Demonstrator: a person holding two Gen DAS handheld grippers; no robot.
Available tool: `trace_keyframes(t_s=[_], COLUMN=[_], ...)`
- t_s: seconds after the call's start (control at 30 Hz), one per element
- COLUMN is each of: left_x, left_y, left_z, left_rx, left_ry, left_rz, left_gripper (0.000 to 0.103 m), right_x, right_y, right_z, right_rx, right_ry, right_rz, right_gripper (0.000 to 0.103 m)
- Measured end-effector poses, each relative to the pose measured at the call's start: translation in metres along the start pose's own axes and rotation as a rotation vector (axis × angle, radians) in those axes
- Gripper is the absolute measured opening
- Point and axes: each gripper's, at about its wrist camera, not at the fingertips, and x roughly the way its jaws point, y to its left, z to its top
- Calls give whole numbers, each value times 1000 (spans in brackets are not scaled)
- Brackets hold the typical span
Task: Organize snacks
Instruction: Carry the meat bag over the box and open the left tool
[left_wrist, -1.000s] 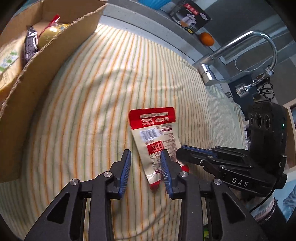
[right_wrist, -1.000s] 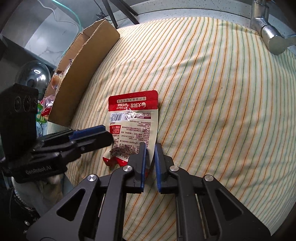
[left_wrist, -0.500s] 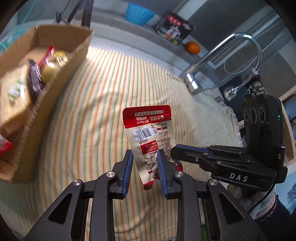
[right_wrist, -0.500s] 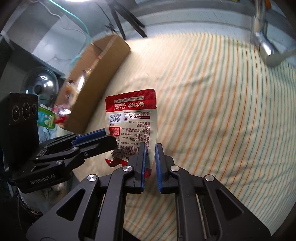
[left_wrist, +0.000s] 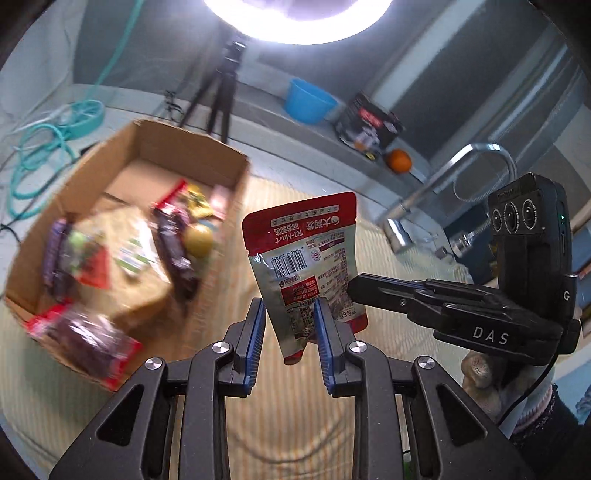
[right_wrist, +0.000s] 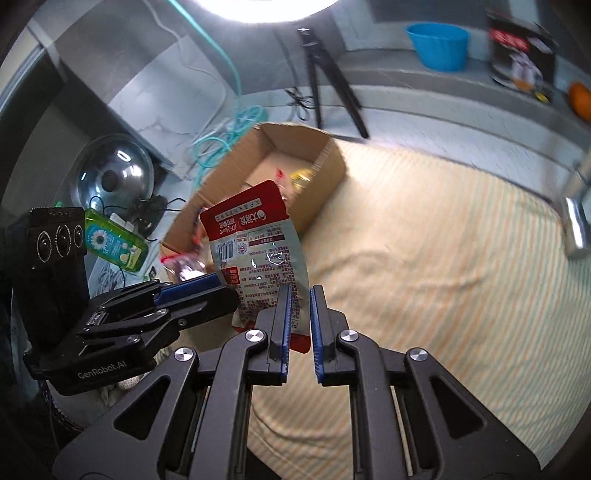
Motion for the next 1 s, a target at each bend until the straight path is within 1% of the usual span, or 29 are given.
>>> trace_keyframes(t_s=[0.27, 0.4, 0.53, 0.57, 0.6, 0.63, 0.67, 0.7, 0.73, 0.8, 0.87, 0.9, 0.97, 1.0], left_x=[-19, -23, -23, -23, -23, -24, -26, -27, -29, -31, -33, -34, -35, -36], left_y=[37, 54, 61, 62, 63, 66, 68, 69, 70, 69, 69, 68, 66, 65], left_z=[21, 30, 34, 34, 34, 34, 34, 33, 32, 31, 30, 30, 30, 30], left_rx=[-32, -47, -38, -35, -38, -49, -58, -60, -56, -46, -45, -44, -42, -42], left_ry=[-53, -67, -76, -78, -79, -83, -86, -88, -93, -98, -101, -103, -106, -108], left_rz=[70, 105, 146, 168, 189, 198, 197, 199, 209, 223, 229, 231, 233, 237], left_gripper=[24, 26, 26, 26, 26, 26, 26, 27, 27, 29, 32, 34, 39, 45], right_x=[32, 50, 65, 67, 68, 69, 68, 66, 62, 59, 56, 55, 51, 50], right_y=[37, 50, 60, 60, 60, 60, 59, 58, 57, 55, 54, 53, 51, 50], right_z=[35, 51, 60, 62, 64, 65, 65, 66, 66, 67, 67, 67, 66, 66], right_rx=[-77, -106, -135, -138, -138, -134, -130, -128, -128, -130, -131, -133, -135, -133], right_ry=[15, 28, 43, 43, 40, 35, 27, 16, -1, -9, -12, -16, -22, -25], right_rz=[2, 4, -11, -14, -19, -28, -32, -33, -37, -43, -52, -58, -65, -67], right_gripper=[11, 11, 11, 11, 13, 28, 37, 53, 59, 60, 64, 68, 71, 72])
